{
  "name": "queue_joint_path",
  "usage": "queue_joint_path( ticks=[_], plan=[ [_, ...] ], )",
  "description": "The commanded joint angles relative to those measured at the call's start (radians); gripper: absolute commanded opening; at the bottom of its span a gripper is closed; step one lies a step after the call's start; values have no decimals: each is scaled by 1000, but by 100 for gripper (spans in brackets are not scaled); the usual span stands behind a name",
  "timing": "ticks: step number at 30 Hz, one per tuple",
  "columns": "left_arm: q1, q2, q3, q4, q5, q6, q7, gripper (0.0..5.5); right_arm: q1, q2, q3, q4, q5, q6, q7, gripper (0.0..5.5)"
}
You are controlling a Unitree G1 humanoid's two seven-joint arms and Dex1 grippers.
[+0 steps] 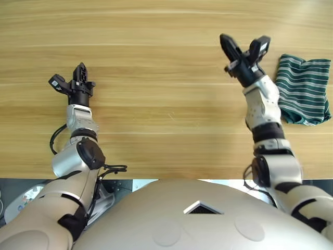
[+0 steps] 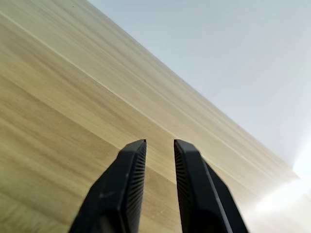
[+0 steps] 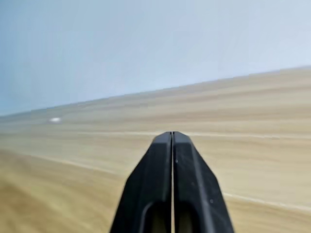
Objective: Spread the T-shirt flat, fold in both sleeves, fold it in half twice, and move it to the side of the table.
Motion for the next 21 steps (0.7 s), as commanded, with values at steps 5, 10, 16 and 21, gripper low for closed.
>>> queue_joint_path(
  ticks=[5, 10, 16, 21],
  plan=[
    [79, -25, -35, 57, 62, 38, 78, 107, -67, -5, 465, 368, -813, -67, -945, 6],
    [114, -34, -12, 51, 43, 27, 35, 107, -41, 104, 36, 410, -353, -157, -437, 6],
    [143, -49, -5, 43, 35, 2, -10, 107, -36, 102, -221, 409, -95, -91, -13, 6],
    [160, -62, -10, 41, 41, -15, -19, 107, -7, 99, -251, 412, -113, -113, 91, 6]
  ],
)
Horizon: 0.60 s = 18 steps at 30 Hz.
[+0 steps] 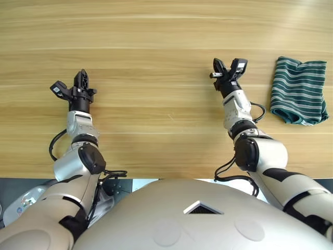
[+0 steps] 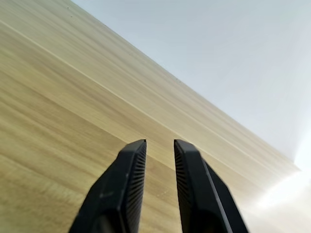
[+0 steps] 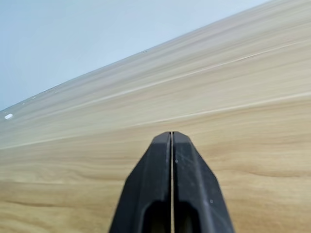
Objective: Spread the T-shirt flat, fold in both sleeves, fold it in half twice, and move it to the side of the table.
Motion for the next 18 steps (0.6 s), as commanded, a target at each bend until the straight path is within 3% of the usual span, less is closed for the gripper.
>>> queue_joint_path(
  ticks=[1, 6, 10, 14, 18],
  plan=[
    [96, -45, -8, 45, 22, 23, 11, 107, 46, -2, 2, 22, -43, -9, -5, 6],
    [104, -68, -14, 32, 17, -7, -42, 107, 44, -13, -43, 17, -33, -13, 41, 6],
    [84, -96, 31, -32, -80, -2, -277, 107, 33, -11, -151, -65, 125, 2, 351, 6],
    [123, -184, -4, -396, -237, 83, -563, 107, 102, 13, -178, -329, 309, 99, 733, 6],
    [308, -264, -176, -850, -259, 159, -647, 107, 231, 33, -85, -634, 347, 163, 867, 6]
  ],
)
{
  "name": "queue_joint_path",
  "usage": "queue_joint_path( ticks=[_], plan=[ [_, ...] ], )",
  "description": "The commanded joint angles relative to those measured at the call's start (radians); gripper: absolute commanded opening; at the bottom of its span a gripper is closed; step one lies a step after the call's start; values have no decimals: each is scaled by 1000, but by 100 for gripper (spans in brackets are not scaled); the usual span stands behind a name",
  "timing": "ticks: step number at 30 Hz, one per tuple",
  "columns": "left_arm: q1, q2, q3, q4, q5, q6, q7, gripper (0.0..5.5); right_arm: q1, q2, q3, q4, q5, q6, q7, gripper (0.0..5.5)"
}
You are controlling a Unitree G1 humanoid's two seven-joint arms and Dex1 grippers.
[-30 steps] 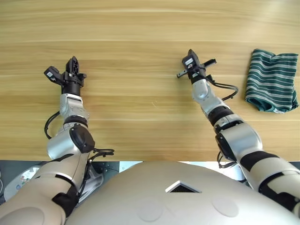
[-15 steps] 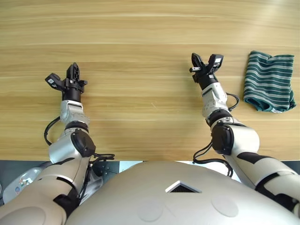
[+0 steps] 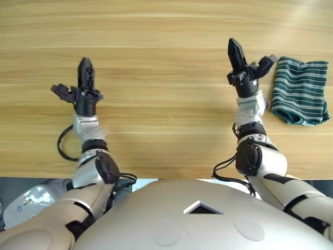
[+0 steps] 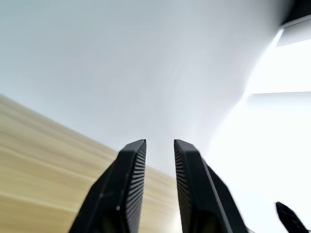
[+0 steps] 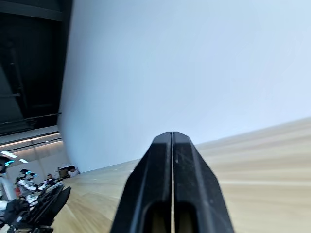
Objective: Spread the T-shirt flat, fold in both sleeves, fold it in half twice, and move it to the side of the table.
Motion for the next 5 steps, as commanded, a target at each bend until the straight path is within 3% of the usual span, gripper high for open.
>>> queue_joint_path(
  ticks=[1, 5],
  plan=[
    [177, -40, -160, -345, 17, 39, -97, 107, 137, 16, 88, -243, 14, 43, 118, 6],
    [202, 12, -214, -281, 160, -111, -72, 107, 210, -18, 157, -197, -161, -134, 46, 6]
  ],
)
